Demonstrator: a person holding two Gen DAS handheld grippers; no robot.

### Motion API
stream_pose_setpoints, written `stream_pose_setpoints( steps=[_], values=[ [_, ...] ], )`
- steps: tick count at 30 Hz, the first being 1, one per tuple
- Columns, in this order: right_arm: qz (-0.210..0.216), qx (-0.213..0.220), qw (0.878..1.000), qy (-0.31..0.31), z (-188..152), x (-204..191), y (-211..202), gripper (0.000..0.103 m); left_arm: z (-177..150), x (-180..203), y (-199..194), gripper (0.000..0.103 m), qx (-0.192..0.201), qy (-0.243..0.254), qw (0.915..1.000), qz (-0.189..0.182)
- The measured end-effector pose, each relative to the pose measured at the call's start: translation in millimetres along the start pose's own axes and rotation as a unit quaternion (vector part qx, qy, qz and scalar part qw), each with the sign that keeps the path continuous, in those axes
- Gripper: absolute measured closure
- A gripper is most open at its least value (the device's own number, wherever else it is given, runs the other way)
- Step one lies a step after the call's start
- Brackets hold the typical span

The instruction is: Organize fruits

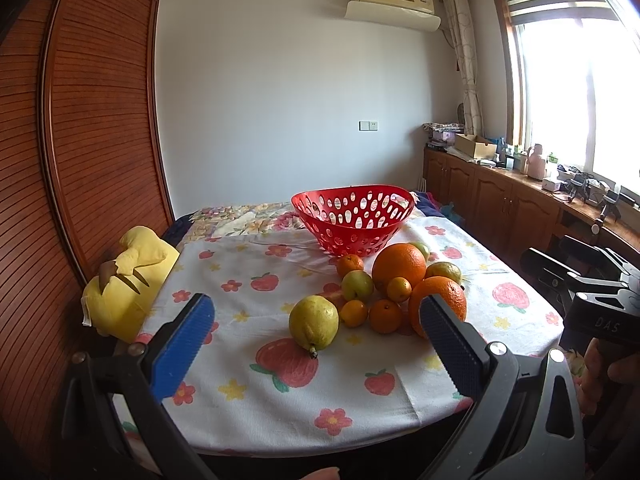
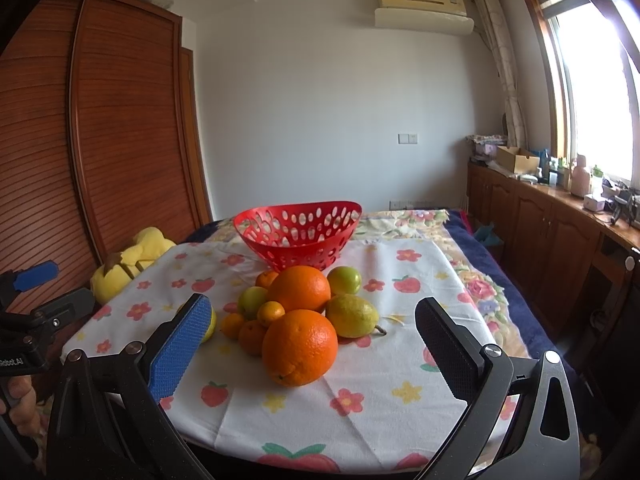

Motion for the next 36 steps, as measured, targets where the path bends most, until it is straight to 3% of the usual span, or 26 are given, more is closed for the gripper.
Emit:
stream_pose_setpoints(
  steps=[36],
  values=[
    [0.0, 0.0, 1.0, -0.001, 2.5, 0.5, -2.7, 0.0, 1.4, 1.1, -4.1, 0.0, 0.004, 0.001, 1.0, -0.001]
  ],
)
Point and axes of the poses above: each gripper's, at about its wrist camera, not at the fingertips, and y roughly the way its jaws point, x to its right, z to its top, the point moved 3 cm from there along y, roughly the way its jaws point, and after that the axes turned 2 degrees about -z, right-handed, at the moved point
